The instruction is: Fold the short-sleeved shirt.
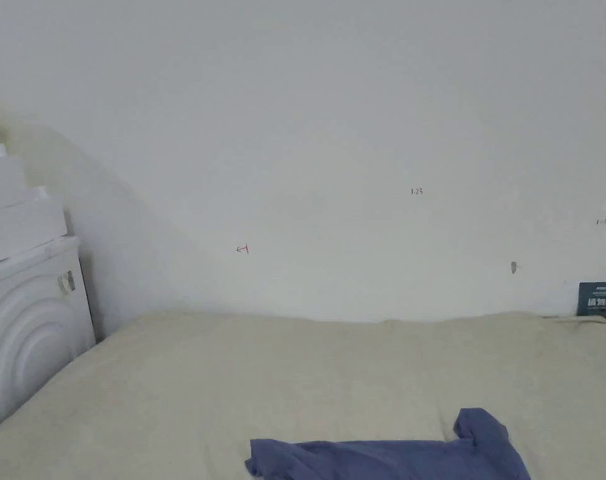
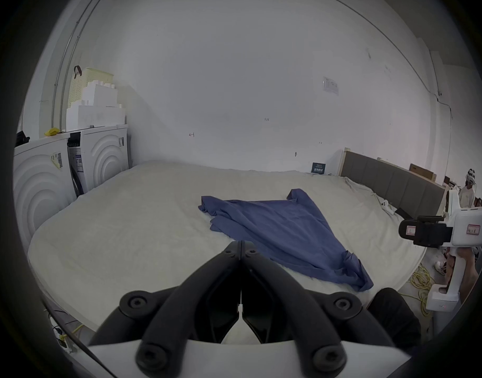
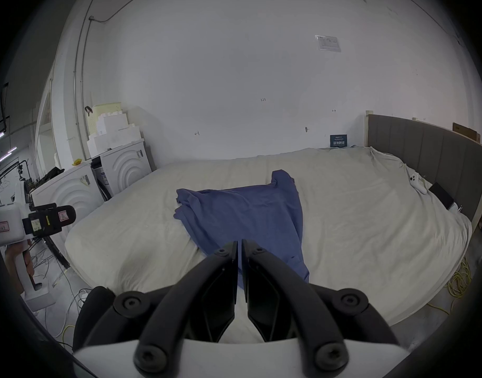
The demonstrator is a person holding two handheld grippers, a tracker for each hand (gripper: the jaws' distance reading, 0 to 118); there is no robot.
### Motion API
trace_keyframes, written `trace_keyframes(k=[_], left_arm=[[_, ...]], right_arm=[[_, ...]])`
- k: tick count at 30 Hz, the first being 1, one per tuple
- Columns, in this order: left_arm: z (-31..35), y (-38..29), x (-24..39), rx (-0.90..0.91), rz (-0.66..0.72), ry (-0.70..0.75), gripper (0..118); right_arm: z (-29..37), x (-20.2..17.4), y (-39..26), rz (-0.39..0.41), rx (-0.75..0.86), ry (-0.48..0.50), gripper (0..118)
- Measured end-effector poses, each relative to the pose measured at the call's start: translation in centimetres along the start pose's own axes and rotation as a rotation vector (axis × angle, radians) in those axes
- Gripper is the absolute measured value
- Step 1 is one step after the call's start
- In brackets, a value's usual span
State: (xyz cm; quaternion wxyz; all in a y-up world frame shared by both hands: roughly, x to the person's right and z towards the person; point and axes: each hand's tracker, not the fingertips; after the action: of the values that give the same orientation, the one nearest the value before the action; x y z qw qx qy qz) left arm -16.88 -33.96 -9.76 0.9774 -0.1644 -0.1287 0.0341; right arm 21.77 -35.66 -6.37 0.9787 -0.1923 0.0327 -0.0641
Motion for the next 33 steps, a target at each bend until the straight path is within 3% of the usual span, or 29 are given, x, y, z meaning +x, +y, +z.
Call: trace_keyframes(k=[24,26,28,30,31,33], left_arm=[[-5.2,-0.2,0.1,-0.113,-0.021,-0.006,2],[-6.3,0.0,-0.2,-0.118,-0.030,-0.005,11],[-8.0,0.8,-0.8,-0.115,-0.035,-0.007,13],[-10.3,2.2,-1.3,-0.112,-0.038,0.005,34],[-11.5,2.9,-1.7,-0.109,-0.033,0.017,52],[-14.4,4.2,-2.5,-0.111,-0.018,0.006,67]], right_arm=[[-1.8,0.9,-1.1,-0.043,-0.064,0.010,4],[-1.8,1.1,-1.2,-0.052,-0.071,0.015,4],[-1.9,1.3,-1.3,-0.062,-0.080,0.022,4],[-1.9,1.5,-1.6,-0.058,-0.091,0.024,4],[-2.0,1.5,-1.7,-0.053,-0.098,0.018,4],[-2.1,1.7,-1.9,-0.051,-0.105,0.008,4]])
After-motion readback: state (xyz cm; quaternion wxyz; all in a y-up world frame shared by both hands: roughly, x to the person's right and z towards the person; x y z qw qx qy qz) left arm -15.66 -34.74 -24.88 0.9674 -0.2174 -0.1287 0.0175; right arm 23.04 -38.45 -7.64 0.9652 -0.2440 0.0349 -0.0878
